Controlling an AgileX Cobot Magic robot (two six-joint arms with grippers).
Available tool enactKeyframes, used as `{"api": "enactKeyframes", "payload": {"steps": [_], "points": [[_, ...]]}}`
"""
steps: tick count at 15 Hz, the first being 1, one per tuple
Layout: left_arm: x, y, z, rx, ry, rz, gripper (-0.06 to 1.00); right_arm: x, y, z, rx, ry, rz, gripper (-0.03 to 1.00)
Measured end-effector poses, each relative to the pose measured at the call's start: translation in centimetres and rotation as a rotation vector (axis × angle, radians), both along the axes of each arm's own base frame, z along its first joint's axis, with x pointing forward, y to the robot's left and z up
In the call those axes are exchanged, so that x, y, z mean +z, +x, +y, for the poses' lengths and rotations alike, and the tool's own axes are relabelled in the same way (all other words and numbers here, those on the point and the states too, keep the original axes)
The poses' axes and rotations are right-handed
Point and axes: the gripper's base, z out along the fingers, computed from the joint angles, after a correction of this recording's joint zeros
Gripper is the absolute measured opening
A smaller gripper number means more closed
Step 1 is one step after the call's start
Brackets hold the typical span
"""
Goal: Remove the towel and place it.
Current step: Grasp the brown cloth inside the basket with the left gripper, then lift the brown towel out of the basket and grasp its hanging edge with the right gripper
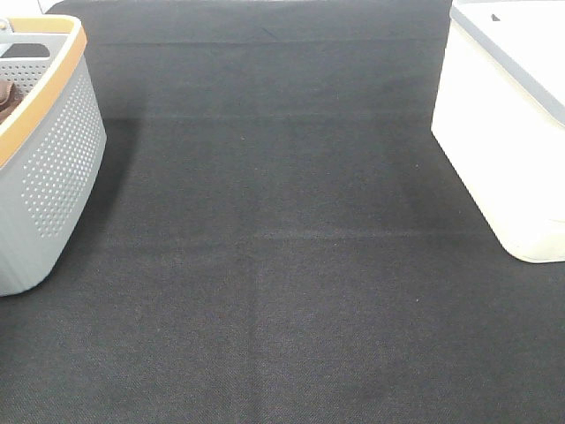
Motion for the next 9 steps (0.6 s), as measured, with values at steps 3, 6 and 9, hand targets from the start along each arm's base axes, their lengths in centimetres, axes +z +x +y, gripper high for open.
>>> {"api": "enactKeyframes", "payload": {"steps": [3,6,9], "points": [[5.7,-1.9,-1.1,-0.03,-0.006,-0.139,0.0,0.0,0.0,0.0,0.0,0.0,0.0,0.83],[10.7,-4.3,-2.5,-0.044,-0.045,-0.281,0.0,0.0,0.0,0.2,0.016,0.024,0.0,0.83],[15.1,-6.8,-4.0,-0.059,-0.099,-0.428,0.0,0.3,-0.1,0.9,0.059,0.094,-0.012,0.83]]}}
